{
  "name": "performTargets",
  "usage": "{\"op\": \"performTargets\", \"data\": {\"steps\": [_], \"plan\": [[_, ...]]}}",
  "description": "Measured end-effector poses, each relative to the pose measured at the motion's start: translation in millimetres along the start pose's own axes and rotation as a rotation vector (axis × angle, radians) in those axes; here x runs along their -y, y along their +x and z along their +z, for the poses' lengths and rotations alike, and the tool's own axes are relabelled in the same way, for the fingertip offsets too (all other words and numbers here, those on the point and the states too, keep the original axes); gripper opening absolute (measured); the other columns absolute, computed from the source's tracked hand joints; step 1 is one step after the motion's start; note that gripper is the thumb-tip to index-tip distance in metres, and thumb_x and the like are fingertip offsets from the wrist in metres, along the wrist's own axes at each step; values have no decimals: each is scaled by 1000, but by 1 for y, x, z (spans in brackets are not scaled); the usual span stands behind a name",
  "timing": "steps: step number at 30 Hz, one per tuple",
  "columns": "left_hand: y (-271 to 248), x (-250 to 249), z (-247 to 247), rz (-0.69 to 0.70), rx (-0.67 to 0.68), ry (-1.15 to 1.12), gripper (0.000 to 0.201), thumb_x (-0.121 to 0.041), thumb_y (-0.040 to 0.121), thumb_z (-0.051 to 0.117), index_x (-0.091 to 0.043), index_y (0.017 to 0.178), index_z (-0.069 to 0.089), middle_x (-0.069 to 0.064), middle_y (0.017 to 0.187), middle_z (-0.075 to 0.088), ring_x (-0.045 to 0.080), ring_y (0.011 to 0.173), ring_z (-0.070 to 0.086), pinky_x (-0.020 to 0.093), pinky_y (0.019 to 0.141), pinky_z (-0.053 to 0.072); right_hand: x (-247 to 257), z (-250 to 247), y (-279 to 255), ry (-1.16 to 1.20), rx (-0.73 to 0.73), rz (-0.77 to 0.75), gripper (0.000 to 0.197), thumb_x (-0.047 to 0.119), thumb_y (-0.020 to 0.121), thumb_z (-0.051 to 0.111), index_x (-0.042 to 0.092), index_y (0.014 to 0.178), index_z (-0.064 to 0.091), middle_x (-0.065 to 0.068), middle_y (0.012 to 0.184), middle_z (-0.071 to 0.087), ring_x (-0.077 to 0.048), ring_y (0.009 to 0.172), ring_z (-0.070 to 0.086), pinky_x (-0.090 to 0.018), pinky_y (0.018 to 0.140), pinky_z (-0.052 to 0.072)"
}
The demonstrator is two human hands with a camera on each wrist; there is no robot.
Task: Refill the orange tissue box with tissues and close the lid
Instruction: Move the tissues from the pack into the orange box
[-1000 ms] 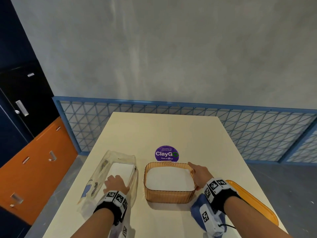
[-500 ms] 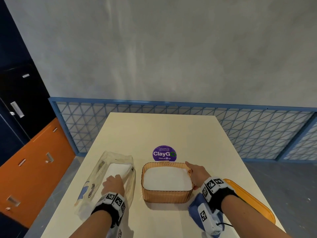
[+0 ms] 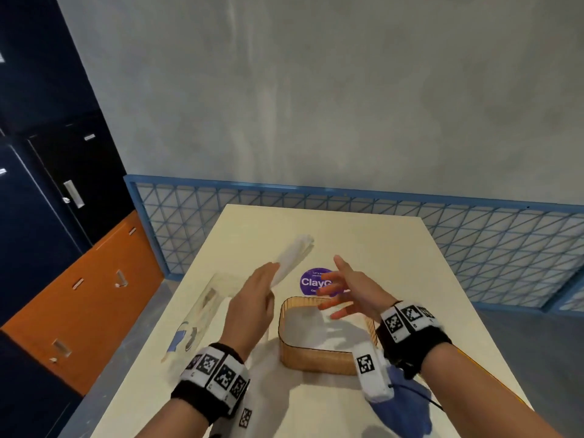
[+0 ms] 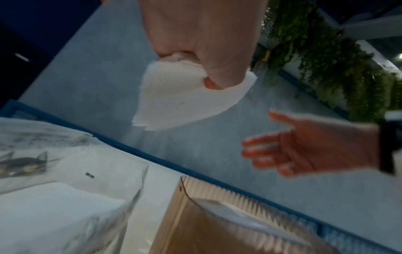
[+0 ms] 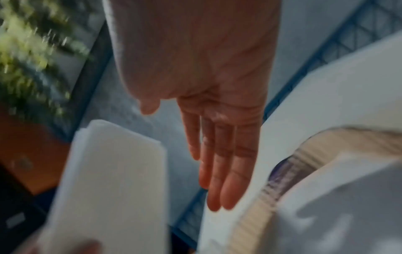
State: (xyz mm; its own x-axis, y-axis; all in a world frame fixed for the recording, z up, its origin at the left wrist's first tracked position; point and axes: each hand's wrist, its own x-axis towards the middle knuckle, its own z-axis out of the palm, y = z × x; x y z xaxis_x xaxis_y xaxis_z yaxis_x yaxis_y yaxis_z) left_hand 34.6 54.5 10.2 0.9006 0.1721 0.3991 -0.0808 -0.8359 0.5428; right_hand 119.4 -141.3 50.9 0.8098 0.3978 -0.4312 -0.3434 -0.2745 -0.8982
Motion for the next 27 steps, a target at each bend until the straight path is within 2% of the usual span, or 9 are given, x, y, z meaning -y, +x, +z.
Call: {"op": "performTargets", "data": {"steps": [3, 5, 7, 10, 14, 18, 23, 25, 27], "plan": [[-6, -3, 20, 245, 133, 17, 55, -7, 87, 38, -23, 140, 41, 1, 150, 38, 19, 129, 49, 28, 94, 51, 26, 5, -8, 106, 54, 33, 61, 60, 88, 44, 6, 110, 61, -15, 97, 68, -29, 82, 67, -36, 68, 58], [-12, -1, 32, 307, 202, 5, 56, -14, 82, 31, -22, 136, 45, 7, 146, 44, 24, 123, 55, 29, 90, 54, 31, 2, -8, -20, -53, -8, 41, 33, 90, 59, 1, 114, 58, -15, 100, 62, -27, 78, 63, -39, 71, 57], [-18, 0, 41, 336, 221, 15, 57, -8, 80, 36, -22, 134, 47, 9, 144, 45, 24, 119, 58, 25, 87, 52, 30, -4, -6, -241, -128, -45, 35, 8, 86, 62, -2, 118, 55, -17, 104, 58, -27, 80, 61, -36, 61, 58], [-20, -4, 49, 387, 205, -22, 61, -1, 77, 41, -23, 134, 48, 12, 144, 46, 24, 120, 58, 23, 90, 47, 29, -7, -9, -451, -112, -47, 35, 3, 81, 63, -2, 116, 58, -13, 96, 59, -21, 70, 60, -25, 47, 53], [-16, -9, 56, 391, 181, -44, 53, -24, 89, 37, -27, 141, 39, 6, 150, 35, 17, 134, 41, 28, 105, 40, 34, -10, -11, -685, -187, -152, 28, 7, 79, 64, -3, 106, 60, -17, 100, 62, -32, 89, 60, -34, 69, 50], [-18, -13, 55, 27, 150, -336, 77, -68, 81, 38, -33, 146, 16, -10, 153, 19, 2, 139, 17, 26, 114, 20, 44, -18, -17, -799, -299, -293, 9, 6, 82, 57, 0, 88, 54, -14, 89, 54, -25, 83, 49, -29, 61, 33], [5, -25, 44, -580, 116, -1022, 63, -25, 99, 43, -35, 147, 4, 7, 143, 37, 22, 126, 41, 38, 100, 38, 39, -29, -23, -637, -293, -403, 19, 7, 85, 55, -6, 98, 56, -16, 92, 58, -27, 85, 52, -34, 72, 39], [17, -23, 41, -741, 164, -1226, 58, -13, 96, 42, -38, 142, 16, 11, 127, 49, 30, 111, 52, 47, 89, 47, 32, -31, -25, -528, -282, -418, 22, 7, 86, 55, -5, 104, 55, -20, 101, 60, -32, 94, 55, -37, 77, 43], [24, -23, 41, -760, 195, -1271, 45, -7, 92, 42, -27, 132, 35, 10, 118, 53, 30, 104, 54, 52, 88, 49, 22, -31, -28, -418, -282, -418, 25, 5, 88, 54, -4, 111, 54, -22, 111, 60, -34, 101, 56, -39, 82, 44]]}}
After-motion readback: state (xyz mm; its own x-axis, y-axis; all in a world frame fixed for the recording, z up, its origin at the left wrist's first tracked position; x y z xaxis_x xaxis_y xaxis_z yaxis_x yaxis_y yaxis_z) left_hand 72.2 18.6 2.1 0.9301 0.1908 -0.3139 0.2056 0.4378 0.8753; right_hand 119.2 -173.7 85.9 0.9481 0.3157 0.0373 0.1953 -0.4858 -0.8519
